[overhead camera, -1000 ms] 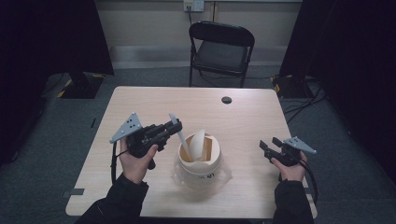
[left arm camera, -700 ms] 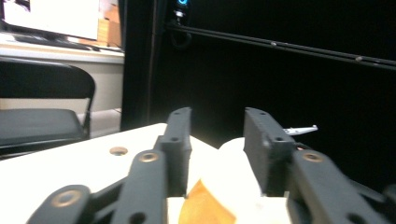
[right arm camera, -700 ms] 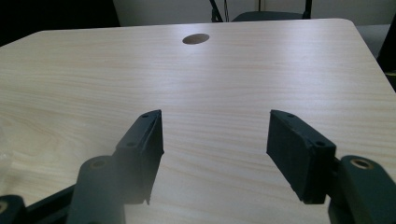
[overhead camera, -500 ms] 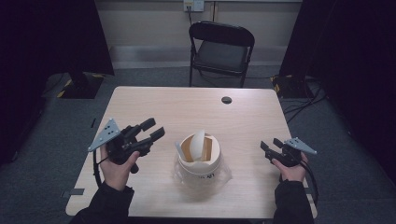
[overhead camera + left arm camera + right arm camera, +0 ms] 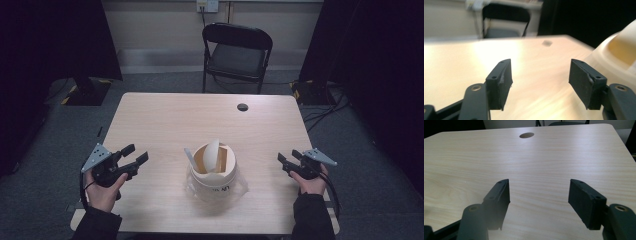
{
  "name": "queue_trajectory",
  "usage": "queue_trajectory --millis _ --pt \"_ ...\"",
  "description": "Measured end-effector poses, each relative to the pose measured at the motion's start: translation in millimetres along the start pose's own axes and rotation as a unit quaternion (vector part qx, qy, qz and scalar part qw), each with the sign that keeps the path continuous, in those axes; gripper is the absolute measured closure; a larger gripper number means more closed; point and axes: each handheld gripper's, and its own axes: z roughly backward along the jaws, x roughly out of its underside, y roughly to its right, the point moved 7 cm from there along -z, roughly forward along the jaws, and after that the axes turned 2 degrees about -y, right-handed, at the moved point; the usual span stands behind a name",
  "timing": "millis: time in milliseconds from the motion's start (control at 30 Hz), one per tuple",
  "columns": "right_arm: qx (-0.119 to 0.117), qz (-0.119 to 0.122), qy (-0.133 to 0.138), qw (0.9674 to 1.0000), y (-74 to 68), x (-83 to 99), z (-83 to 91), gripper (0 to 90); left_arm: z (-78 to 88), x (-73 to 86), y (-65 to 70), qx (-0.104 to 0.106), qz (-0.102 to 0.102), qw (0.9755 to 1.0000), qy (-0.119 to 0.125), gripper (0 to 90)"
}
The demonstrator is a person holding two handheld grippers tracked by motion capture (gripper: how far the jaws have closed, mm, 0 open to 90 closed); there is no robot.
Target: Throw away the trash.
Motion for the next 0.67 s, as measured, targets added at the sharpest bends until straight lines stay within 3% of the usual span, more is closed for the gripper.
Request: queue_trajectory --millis 67,167,300,367,567,667 --pt "0.001 0.000 -0.006 1.0000 0.7 2.4 -0.7 32.4 -0.2 18.1 -12.3 -0.016 0.003 0.9994 -0.032 34.1" --pt "0.003 0.000 -0.013 0.9999 2.0 4.4 -1.5 30.9 1.7 45.7 -31.0 -0.046 0.010 0.9955 -0.082 33.4" --pt "0.006 -0.001 -0.017 0.9998 3.1 4.8 -1.1 29.3 3.3 74.0 -47.1 -0.067 0.028 0.9912 -0.111 31.9" --pt "0.008 -0.001 -0.020 0.9998 3.3 5.2 -1.4 28.4 4.4 88.0 -56.0 -0.078 0.028 0.9873 -0.135 31.7" --pt "0.021 0.015 -0.047 0.9986 7.3 8.9 -0.8 27.1 4.1 101.7 -65.1 -0.097 0.030 0.9793 -0.175 30.2" --pt "0.027 0.019 -0.064 0.9974 8.3 11.6 -0.9 26.7 4.1 102.3 -65.9 -0.097 0.029 0.9782 -0.182 29.6"
